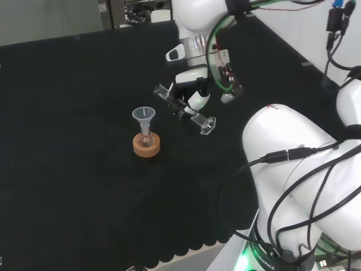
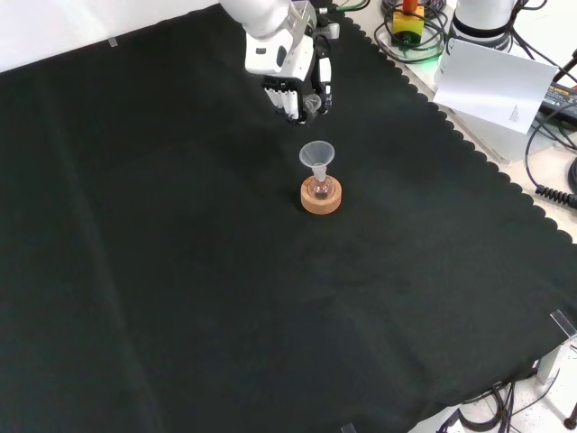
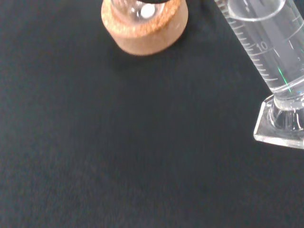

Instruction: Pour the water from the graduated cylinder into the round-bottom flask.

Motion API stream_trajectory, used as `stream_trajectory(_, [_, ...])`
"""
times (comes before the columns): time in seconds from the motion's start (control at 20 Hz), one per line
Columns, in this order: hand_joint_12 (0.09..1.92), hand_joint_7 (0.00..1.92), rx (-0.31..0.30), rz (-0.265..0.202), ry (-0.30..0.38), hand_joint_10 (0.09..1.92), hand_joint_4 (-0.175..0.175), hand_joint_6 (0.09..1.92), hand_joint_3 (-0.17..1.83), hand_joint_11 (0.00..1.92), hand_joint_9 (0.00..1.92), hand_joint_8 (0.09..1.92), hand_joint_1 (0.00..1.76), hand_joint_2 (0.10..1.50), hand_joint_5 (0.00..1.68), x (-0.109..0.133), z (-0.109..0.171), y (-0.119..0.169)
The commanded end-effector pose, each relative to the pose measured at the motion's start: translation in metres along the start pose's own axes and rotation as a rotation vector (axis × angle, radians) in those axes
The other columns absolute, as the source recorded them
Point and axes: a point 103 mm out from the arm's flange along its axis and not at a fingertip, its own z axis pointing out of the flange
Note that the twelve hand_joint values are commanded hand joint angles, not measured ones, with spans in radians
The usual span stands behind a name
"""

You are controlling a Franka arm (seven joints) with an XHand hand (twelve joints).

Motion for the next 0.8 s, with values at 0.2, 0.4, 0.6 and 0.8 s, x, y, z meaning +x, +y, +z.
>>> stream_trajectory(0.2, [0.74, 1.06, 0.268, 0.102, -0.074, 0.09, -0.175, 0.92, 0.00, 1.29, 1.44, 0.91, 1.27, 1.09, 1.03, 0.000, -0.011, -0.004])
stream_trajectory(0.4, [0.74, 1.06, 0.303, 0.121, -0.088, 0.09, -0.175, 0.91, 0.00, 1.29, 1.45, 0.90, 1.27, 1.09, 1.03, 0.003, -0.015, -0.007])
stream_trajectory(0.6, [0.74, 1.06, 0.351, 0.136, -0.095, 0.09, -0.175, 0.91, 0.00, 1.30, 1.45, 0.90, 1.27, 1.08, 1.03, 0.006, -0.018, -0.005])
stream_trajectory(0.8, [0.74, 1.07, 0.408, 0.163, -0.098, 0.09, -0.175, 0.91, 0.00, 1.30, 1.45, 0.90, 1.27, 1.08, 1.03, 0.007, -0.021, -0.002])
